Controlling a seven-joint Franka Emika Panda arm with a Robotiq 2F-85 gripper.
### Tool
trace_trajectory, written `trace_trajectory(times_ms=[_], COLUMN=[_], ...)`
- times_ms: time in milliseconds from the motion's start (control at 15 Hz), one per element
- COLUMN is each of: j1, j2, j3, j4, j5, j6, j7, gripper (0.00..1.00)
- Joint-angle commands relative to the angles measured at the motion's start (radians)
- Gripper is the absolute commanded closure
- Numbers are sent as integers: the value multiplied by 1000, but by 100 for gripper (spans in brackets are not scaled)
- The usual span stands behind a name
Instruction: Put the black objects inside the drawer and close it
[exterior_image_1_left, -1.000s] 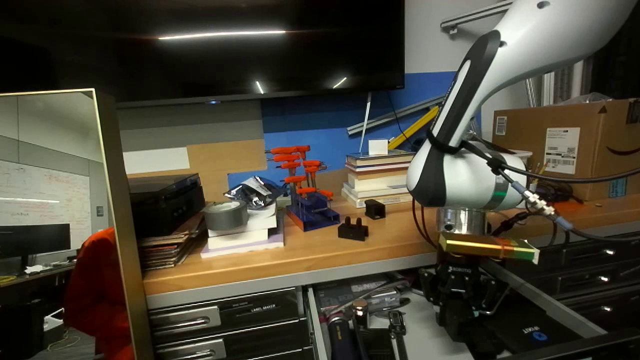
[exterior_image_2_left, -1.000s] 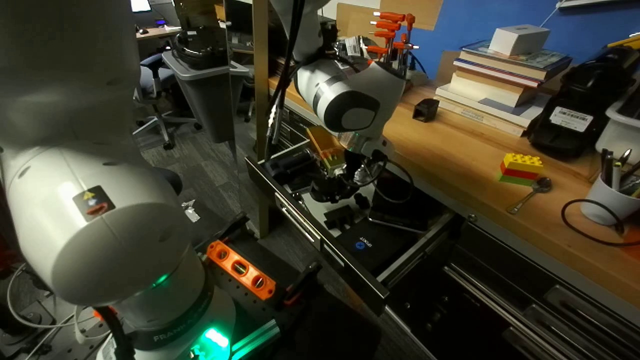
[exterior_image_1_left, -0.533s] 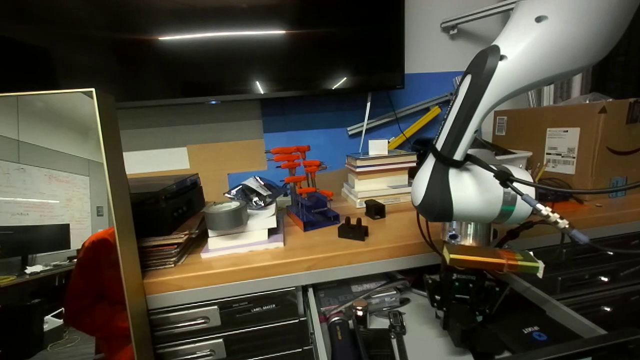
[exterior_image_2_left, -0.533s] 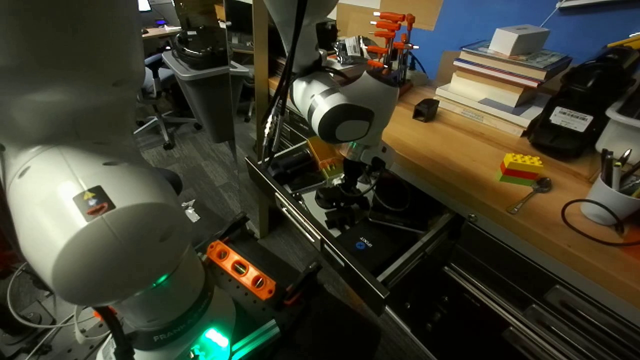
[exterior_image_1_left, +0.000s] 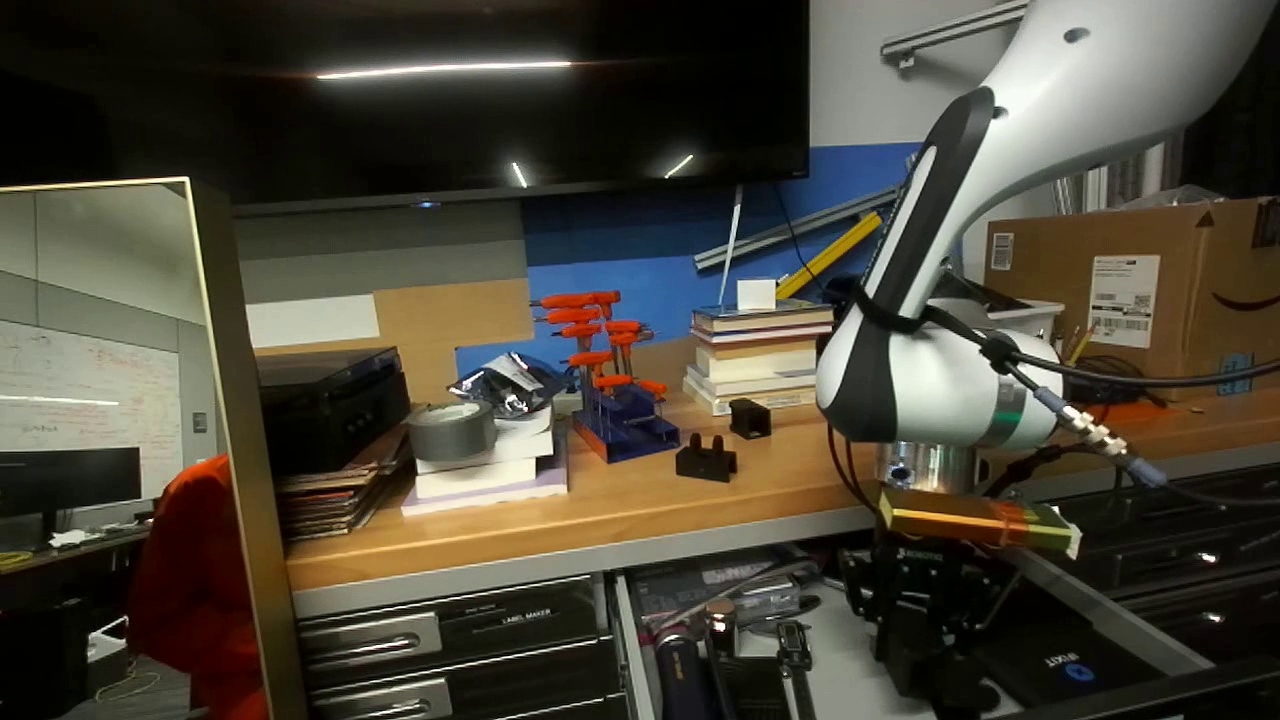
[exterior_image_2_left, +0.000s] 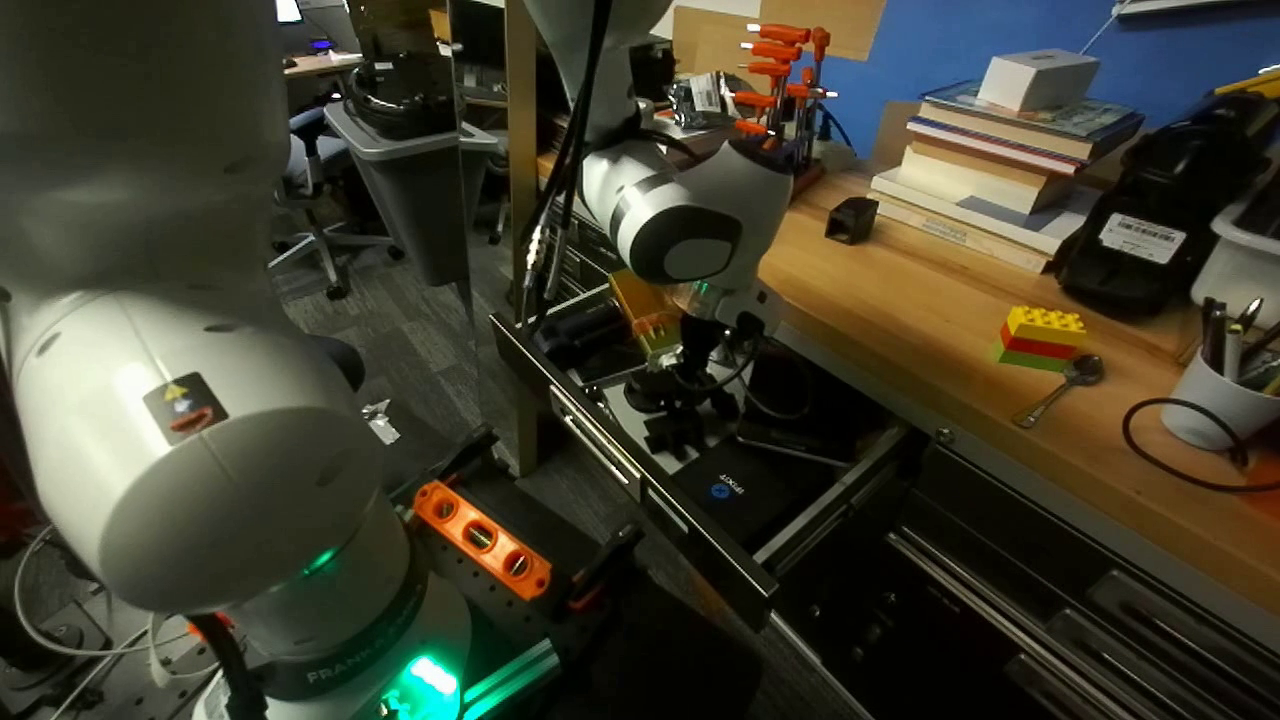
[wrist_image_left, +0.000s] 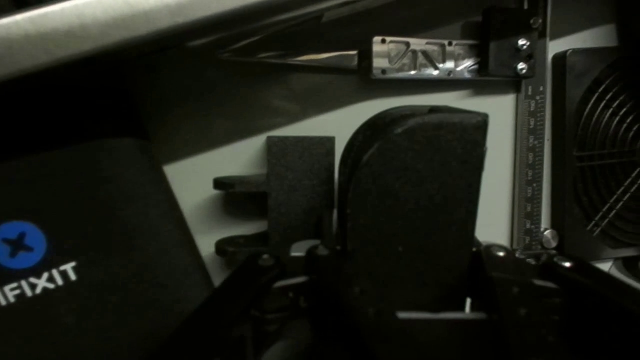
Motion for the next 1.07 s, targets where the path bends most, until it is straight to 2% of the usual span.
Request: trace_trajectory(times_ms=[0,267,533,867,1000], j1=[-35,-38,-23,-22,-32], j2=[-18,-13,-39,-72,-72], j3=[60,73,62,90,108], j4=[-13,-12,-24,-28,-17], j5=[89,129,113,124,139], j6=[4,6,50,108,77], j7=[-79,-103,-81,-103,-127], gripper=[75,75,75,75,75])
